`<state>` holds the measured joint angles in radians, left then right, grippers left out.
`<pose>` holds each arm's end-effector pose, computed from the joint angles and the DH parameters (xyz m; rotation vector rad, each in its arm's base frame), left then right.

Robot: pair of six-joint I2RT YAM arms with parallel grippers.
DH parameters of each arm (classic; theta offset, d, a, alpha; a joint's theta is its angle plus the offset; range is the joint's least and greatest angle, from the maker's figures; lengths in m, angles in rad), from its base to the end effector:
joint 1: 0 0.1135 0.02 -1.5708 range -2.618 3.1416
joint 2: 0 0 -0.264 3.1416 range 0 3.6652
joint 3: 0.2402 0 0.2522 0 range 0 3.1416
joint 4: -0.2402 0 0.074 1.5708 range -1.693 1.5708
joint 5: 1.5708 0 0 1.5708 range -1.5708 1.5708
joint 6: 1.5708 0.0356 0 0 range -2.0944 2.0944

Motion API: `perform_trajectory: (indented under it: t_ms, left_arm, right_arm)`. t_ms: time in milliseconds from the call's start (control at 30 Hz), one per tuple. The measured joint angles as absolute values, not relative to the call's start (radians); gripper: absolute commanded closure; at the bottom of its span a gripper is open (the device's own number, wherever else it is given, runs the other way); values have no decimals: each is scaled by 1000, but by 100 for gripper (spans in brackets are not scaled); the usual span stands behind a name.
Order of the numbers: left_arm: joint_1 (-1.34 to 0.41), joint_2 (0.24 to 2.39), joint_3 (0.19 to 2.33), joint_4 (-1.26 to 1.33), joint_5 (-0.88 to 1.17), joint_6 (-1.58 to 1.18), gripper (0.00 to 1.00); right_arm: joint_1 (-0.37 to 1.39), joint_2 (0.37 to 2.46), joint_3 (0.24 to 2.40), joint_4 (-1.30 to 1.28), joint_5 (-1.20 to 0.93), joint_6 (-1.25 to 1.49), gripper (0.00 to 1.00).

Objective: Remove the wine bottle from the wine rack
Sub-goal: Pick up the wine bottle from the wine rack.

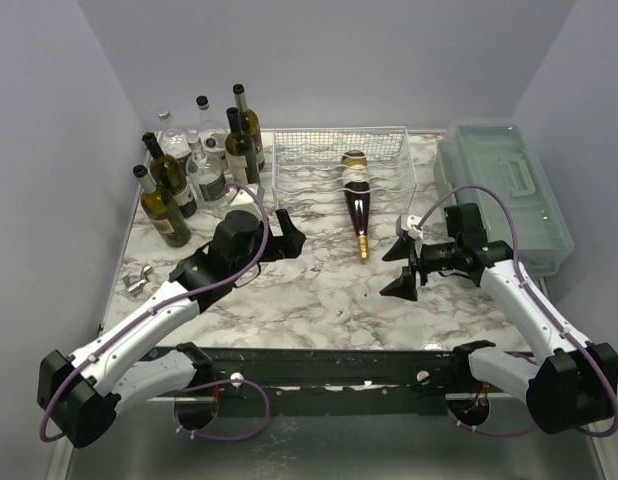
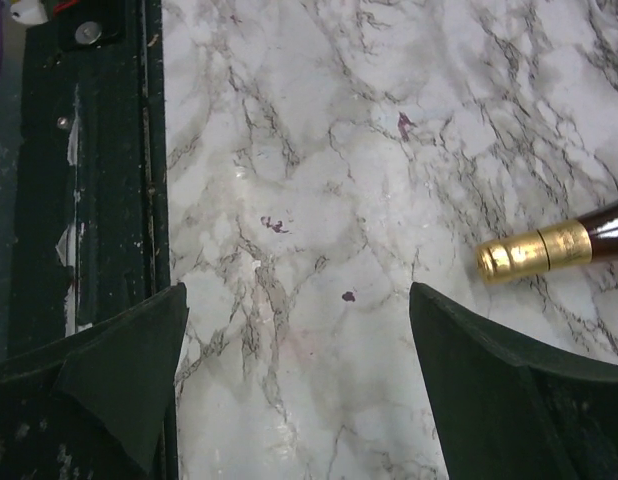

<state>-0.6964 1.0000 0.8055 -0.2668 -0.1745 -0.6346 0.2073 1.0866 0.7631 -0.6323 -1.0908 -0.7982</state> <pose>0.1781 -0.1408 0.2986 -0.0485 2.0883 -0.6545 0.1898 0.0722 0.2523 -1.3466 1.6213 1.0100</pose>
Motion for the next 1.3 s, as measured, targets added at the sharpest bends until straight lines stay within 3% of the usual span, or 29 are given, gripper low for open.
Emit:
perform_trajectory:
  t_ms: [500, 700, 933, 1133, 1300]
  left_arm:
    - [-479, 849, 831, -342, 38, -375, 2]
    - [-473, 836, 815, -366, 35, -247, 1]
    - [-463, 815, 751, -370, 8, -178, 2]
    - [-459, 766, 722, -379, -7, -154, 2]
    - [-459, 746, 722, -379, -29, -146, 2]
  right_arm:
    - [275, 1256, 863, -487, -707, -339, 6]
    - [364, 1317, 871, -391, -547, -200, 1]
    - [529, 1424, 889, -252, -172, 9, 1]
    - [544, 1538, 940, -204, 57, 163, 1]
    - [544, 1590, 963, -165, 129, 246, 2]
